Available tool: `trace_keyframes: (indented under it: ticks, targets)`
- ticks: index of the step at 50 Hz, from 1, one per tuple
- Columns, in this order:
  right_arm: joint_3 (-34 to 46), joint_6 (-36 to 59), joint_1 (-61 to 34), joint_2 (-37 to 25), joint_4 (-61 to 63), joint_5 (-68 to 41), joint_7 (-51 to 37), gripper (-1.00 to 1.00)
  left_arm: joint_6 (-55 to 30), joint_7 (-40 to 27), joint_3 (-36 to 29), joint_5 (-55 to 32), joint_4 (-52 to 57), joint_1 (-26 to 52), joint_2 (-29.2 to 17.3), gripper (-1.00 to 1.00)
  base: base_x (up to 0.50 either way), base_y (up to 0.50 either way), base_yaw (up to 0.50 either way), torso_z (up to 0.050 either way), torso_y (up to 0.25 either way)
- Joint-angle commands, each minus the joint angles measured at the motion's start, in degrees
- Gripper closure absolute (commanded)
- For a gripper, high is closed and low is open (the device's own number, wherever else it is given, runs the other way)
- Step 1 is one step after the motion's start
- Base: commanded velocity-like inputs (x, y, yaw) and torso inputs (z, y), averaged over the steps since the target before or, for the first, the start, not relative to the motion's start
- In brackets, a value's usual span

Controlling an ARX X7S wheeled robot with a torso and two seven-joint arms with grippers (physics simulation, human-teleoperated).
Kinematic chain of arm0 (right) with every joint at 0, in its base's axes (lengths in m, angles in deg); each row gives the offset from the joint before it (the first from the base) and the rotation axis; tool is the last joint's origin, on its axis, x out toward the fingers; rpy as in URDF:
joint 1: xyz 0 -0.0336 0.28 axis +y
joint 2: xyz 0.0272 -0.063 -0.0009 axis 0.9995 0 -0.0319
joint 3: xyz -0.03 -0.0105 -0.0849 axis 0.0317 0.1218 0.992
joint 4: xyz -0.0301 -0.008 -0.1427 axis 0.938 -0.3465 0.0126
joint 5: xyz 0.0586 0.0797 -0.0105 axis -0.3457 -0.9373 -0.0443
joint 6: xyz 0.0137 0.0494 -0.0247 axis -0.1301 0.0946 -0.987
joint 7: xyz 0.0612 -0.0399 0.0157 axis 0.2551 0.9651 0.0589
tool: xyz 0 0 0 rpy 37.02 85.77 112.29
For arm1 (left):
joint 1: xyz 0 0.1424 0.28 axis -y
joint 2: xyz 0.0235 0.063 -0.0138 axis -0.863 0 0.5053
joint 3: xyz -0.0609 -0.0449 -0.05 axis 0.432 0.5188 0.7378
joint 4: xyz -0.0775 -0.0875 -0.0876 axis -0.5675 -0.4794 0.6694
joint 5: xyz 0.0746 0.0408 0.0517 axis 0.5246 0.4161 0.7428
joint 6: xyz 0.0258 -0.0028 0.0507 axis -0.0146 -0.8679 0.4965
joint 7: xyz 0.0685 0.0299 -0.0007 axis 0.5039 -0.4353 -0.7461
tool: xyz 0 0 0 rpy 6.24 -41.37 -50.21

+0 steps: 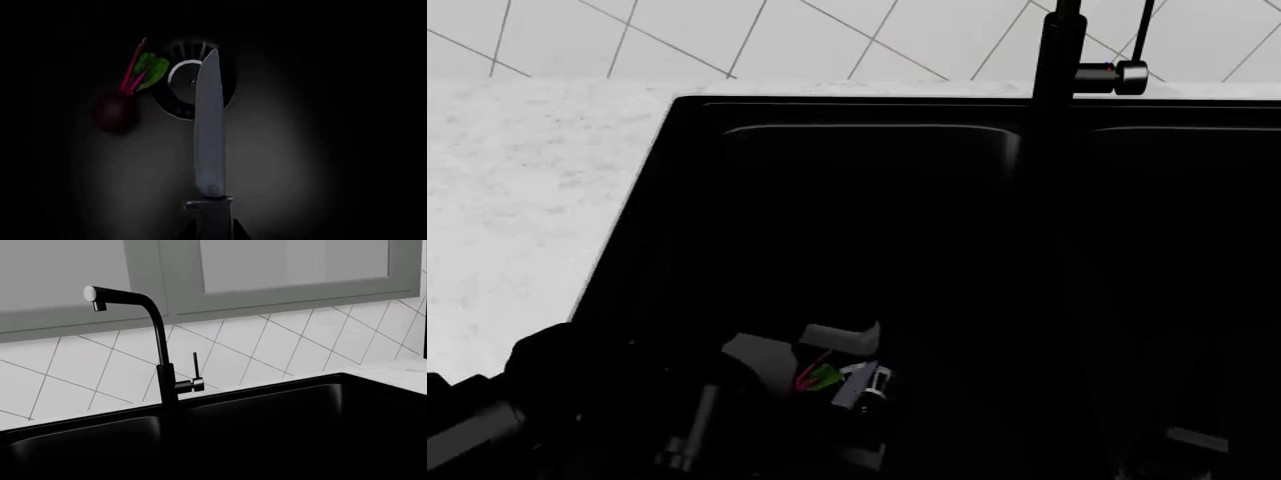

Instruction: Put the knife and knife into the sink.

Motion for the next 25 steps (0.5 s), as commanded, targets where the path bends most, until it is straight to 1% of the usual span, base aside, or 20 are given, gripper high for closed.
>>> trace_keyframes:
  ticks: [1,14,19,22,23,25]
  targets:
    - [-1.3,-0.2,0.5,0.9,0.0,1.4,1.0,-1.0,1.1,1.9,-1.8,-0.8,-2.4,0.4,1.3,-1.0,0.0,0.0,0.0,0.0,0.0]
    - [-1.3,0.3,0.2,1.1,-0.1,1.3,1.1,-1.0,3.9,3.4,-1.5,-0.9,-2.2,2.3,1.3,-1.0,0.0,0.0,0.0,0.0,0.0]
    - [-1.4,0.1,0.3,1.2,-0.3,1.5,1.3,-1.0,5.8,4.4,-1.5,0.3,-0.5,5.4,1.3,-1.0,0.0,0.0,0.0,0.0,0.0]
    - [-1.3,0.1,0.4,1.5,-0.6,1.5,1.5,-1.0,7.6,4.4,-0.2,-1.3,-0.3,8.1,1.3,-1.0,0.0,0.0,0.0,0.0,0.0]
    - [-1.3,0.0,0.5,1.4,-0.5,1.6,1.5,-1.0,7.7,5.2,-0.1,-0.8,0.6,9.3,1.1,-1.0,0.0,0.0,0.0,0.0,0.0]
    - [-1.4,-0.1,0.6,1.4,-0.5,1.6,1.4,-1.0,10.2,0.7,2.4,-1.6,10.5,10.7,-3.7,-1.0,0.0,0.0,0.0,0.0,0.0]
